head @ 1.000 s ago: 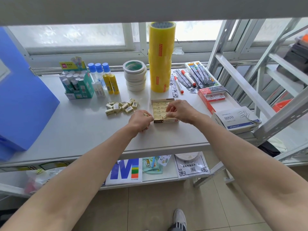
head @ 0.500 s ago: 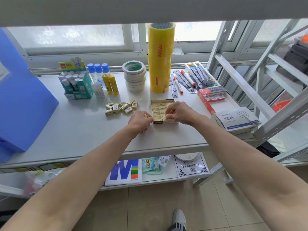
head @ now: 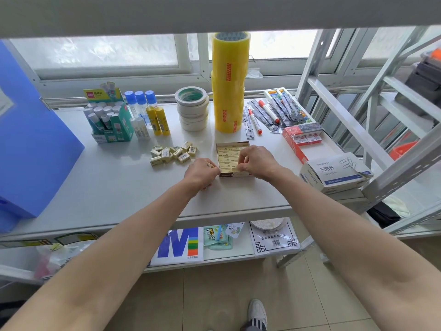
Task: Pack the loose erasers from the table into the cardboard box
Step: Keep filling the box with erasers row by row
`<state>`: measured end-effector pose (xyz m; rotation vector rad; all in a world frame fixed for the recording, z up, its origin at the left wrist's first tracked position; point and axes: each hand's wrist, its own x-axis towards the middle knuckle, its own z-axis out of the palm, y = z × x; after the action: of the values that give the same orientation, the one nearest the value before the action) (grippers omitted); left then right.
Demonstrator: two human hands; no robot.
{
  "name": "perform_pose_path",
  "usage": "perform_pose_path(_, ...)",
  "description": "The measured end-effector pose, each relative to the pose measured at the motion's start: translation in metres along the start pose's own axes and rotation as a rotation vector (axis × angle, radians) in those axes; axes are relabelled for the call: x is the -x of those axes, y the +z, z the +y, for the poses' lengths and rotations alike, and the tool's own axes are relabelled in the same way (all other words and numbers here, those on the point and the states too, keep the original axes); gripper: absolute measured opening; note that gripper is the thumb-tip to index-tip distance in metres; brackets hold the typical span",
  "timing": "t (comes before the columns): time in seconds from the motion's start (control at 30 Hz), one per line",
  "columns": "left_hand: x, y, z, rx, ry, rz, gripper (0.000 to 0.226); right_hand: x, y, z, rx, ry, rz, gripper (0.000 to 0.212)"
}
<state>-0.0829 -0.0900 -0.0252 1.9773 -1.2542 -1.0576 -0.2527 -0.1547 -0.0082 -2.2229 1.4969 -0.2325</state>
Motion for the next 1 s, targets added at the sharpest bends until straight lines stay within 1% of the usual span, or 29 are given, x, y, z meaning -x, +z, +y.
perform_pose_path(0.13, 0.001, 0.001, 0.001, -0.014, -0.002, 0.001, 0.009, -0.003, 0.004, -0.005, 0.037, 0.038, 0.024, 0.010)
perform_pose_path(0.33, 0.000, 0.002, 0.001, -0.037, 0.002, 0.012, 0.008, -0.002, -0.002, -0.006, -0.013, 0.022, -0.040, 0.015)
perform_pose_path(0.43, 0.000, 0.002, 0.001, -0.061, 0.007, 0.012, 0.005, -0.002, -0.003, -0.009, -0.020, 0.028, -0.035, 0.016)
perform_pose_path(0.63, 0.000, 0.004, 0.001, -0.091, 0.017, 0.008, 0.009, -0.003, -0.003, -0.013, -0.018, 0.059, -0.034, 0.021)
perform_pose_path(0.87, 0.001, 0.002, 0.002, -0.109, 0.012, 0.004, 0.009, -0.004, -0.004, -0.018, 0.129, 0.048, -0.070, 0.027)
perform_pose_path(1.0, 0.001, 0.003, 0.002, -0.106, 0.007, 0.005, 0.011, -0.004, -0.001, -0.025, 0.168, 0.036, -0.046, 0.026)
